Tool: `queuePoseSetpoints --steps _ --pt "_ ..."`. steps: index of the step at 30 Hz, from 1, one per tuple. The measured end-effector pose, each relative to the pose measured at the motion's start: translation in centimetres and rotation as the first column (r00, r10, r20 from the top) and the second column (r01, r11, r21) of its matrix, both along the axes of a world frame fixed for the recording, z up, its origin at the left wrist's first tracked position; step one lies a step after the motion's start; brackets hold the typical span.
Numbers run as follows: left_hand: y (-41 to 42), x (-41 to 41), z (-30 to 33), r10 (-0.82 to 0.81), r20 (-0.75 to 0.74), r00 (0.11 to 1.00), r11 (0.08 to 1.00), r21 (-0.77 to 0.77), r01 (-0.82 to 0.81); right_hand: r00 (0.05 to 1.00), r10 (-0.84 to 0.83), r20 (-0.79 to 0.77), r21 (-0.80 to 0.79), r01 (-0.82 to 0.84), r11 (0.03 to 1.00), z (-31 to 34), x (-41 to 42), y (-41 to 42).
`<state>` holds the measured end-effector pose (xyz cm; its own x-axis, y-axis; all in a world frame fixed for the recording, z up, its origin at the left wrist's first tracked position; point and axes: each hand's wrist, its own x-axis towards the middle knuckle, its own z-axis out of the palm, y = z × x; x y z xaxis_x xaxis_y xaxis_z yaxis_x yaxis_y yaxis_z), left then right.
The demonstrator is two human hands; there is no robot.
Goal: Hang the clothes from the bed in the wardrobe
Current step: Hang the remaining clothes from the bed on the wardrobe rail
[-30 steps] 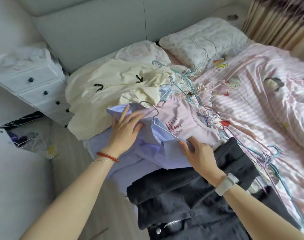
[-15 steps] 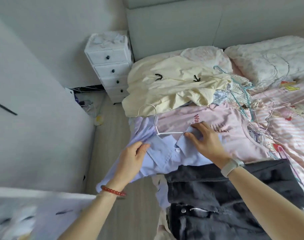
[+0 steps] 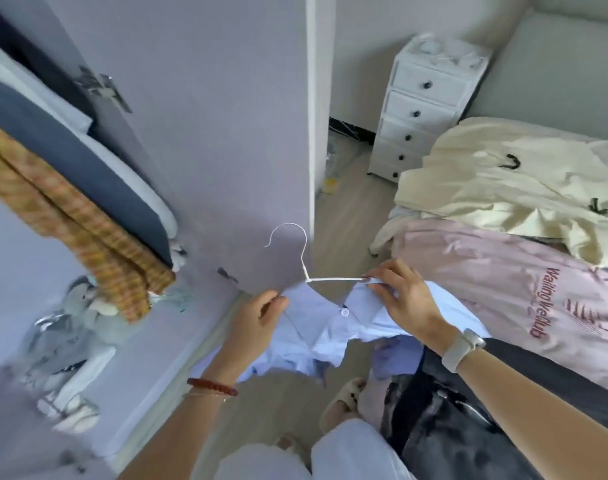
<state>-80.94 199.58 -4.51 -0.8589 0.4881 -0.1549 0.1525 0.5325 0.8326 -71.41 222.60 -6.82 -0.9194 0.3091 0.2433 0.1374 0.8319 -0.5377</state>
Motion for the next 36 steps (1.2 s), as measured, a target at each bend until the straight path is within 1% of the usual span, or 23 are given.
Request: queuePoseSetpoints --steps 4,6,8,12,14,16,18,20,21,22,23,25,26,27,29,30,31,34,35,36 --pt "-7.1 -0.5 0.6 0.2 -0.112 0.973 0.978 -0.038 -0.205 0.987 0.145 -0.073 -0.021 -0.147 0.989 0.9 -3.0 -6.1" --pt "-10.6 -0.9 1.0 0.295 -0.153 0.943 0.951 -0.05 -0.306 0.962 0.243 -0.123 -0.038 -0.249 0.968 1.8 -4.9 -9.2" --pt "-14.1 -1.1 1.5 0.38 -0.202 0.903 0.915 -0.064 -0.399 0.927 0.328 -0.18 -0.021 -0.337 0.941 2.7 -6.6 -12.4" --pt "-19.8 -1.2 3.0 0.525 -0.386 0.759 0.794 -0.1 -0.6 0.853 0.431 -0.294 -0.035 -0.46 0.887 4.8 -9.1 -18.2" --pt "-22.2 -1.0 3.8 0.525 -0.501 0.688 0.752 -0.106 -0.651 0.806 0.472 -0.357 -0.034 -0.516 0.856 6.0 -10.0 -20.7" --pt "-24.3 -0.8 4.6 0.549 -0.578 0.604 0.714 -0.051 -0.698 0.766 0.518 -0.381 -0.043 -0.574 0.817 7.3 -11.1 -23.0" --pt "-26.4 -0.8 5.5 0.622 -0.571 0.536 0.674 0.043 -0.737 0.712 0.601 -0.364 -0.007 -0.647 0.762 8.2 -12.0 -25.1" --pt "-28.3 -1.2 6.3 0.667 -0.554 0.498 0.65 0.107 -0.752 0.634 0.695 -0.338 0.061 -0.723 0.689 8.3 -13.1 -26.3" --pt "-29.1 -1.4 6.7 0.678 -0.547 0.491 0.646 0.125 -0.753 0.612 0.722 -0.322 0.078 -0.743 0.665 8.3 -13.7 -26.4" --pt "-29.7 -1.7 7.1 0.685 -0.539 0.49 0.646 0.138 -0.751 0.614 0.726 -0.311 0.084 -0.743 0.664 8.5 -14.6 -26.5" --pt "-30.2 -1.9 7.4 0.688 -0.53 0.495 0.65 0.147 -0.746 0.634 0.709 -0.308 0.088 -0.723 0.685 8.6 -15.5 -26.5" --pt "-31.2 -2.5 8.2 0.71 -0.514 0.482 0.638 0.177 -0.75 0.643 0.708 -0.291 0.135 -0.705 0.696 9.4 -18.7 -26.8" --pt "-31.6 -3.0 8.5 0.723 -0.502 0.475 0.629 0.192 -0.753 0.633 0.736 -0.238 0.172 -0.718 0.674 9.6 -20.4 -27.1" --pt "-32.1 -3.5 8.9 0.74 -0.484 0.467 0.617 0.212 -0.758 0.623 0.767 -0.153 0.188 -0.744 0.641 10.0 -22.3 -27.4" --pt "-33.4 -4.8 9.8 0.788 -0.43 0.44 0.58 0.282 -0.764 0.607 0.795 -0.009 0.147 -0.786 0.601 10.8 -25.5 -28.1" --pt "-34.1 -5.5 10.3 0.817 -0.405 0.409 0.546 0.32 -0.774 0.592 0.806 -0.011 0.128 -0.799 0.588 11.3 -26.9 -28.5" --pt "-34.7 -6.2 10.9 0.846 -0.389 0.365 0.504 0.356 -0.787 0.579 0.813 -0.063 0.13 -0.803 0.582 12.0 -28.2 -29.0" --pt "-36.2 -8.9 12.1 0.899 -0.375 0.224 0.388 0.45 -0.804 0.505 0.803 -0.315 0.211 -0.788 0.578 14.9 -31.4 -31.0" --pt "-36.4 -9.9 12.3 0.913 -0.358 0.195 0.357 0.472 -0.806 0.482 0.806 -0.344 0.227 -0.79 0.569 15.7 -32.3 -31.7" --pt "-36.5 -10.9 12.4 0.925 -0.339 0.174 0.329 0.482 -0.812 0.472 0.822 -0.317 0.23 -0.803 0.55 16.3 -33.2 -32.3"
